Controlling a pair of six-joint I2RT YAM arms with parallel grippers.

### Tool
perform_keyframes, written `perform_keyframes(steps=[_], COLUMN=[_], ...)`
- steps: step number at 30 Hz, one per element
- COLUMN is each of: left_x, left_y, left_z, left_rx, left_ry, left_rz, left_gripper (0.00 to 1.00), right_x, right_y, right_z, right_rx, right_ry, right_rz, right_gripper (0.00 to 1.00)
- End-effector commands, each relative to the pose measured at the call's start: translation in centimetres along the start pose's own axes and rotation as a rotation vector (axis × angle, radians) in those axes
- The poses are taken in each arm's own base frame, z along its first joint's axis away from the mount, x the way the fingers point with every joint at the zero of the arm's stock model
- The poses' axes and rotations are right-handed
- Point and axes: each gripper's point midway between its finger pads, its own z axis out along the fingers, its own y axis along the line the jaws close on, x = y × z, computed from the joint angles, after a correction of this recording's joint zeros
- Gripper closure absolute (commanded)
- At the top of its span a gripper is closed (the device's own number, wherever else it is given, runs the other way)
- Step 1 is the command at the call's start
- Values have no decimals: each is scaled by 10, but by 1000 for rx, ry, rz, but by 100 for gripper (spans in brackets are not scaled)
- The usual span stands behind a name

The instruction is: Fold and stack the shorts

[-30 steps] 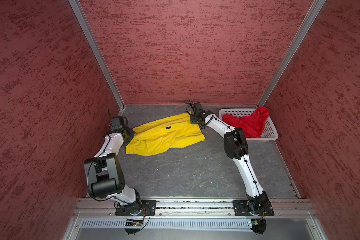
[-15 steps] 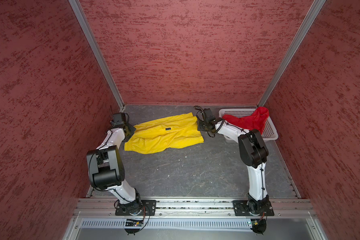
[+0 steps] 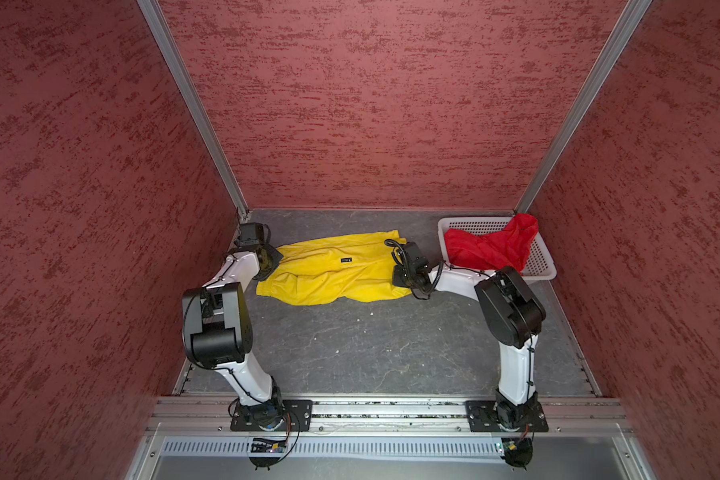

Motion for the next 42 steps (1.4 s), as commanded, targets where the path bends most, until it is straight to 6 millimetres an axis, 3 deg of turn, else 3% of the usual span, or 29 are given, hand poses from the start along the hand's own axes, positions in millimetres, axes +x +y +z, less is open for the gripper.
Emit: perform_keyframes(steps=[1,10,15,18,20,22,24,26,30,33,34,35,37,38,42], left_x=[5,2,-8,-4,-1,1,2,-2,-15,-16,-11,-3,19,33,86], left_y=[-12,-15,-25,-35,-40,-45,-50,-54,-62,-75,-79,-86,-98,-102,-101], left_z=[-11,-23,-18,-7,1,6,7,1,-28,-60,-68,-79,-92,-96,-88], left_rx=[51,82,97,104,96,100,112,121,141,181,195,222,261,264,259], left_ry=[7,-2,5,27,38,57,64,45,-22,-81,-91,-101,-102,-95,-9], left_rz=[16,35,37,49,61,64,60,60,64,87,100,120,175,211,306], left_gripper=[100,100,100,99,88,68,54,41,31,29,32,41,60,67,71], right_x=[15,75,103,100,94,86,78,69,42,22,18,13,7,3,6], right_y=[-13,-94,-113,-103,-97,-90,-81,-73,-56,-42,-37,-30,-19,-13,8], right_z=[-16,-63,-68,-70,-73,-77,-84,-95,-126,-145,-148,-149,-147,-145,-114], right_rx=[17,234,251,206,190,178,160,142,108,79,65,45,19,6,-28], right_ry=[-6,18,57,50,42,33,27,11,-53,-99,-105,-108,-106,-107,-43], right_rz=[68,46,77,91,90,82,77,69,58,47,44,41,29,22,-9], right_gripper=[98,100,100,100,97,77,63,58,55,55,60,63,71,80,100])
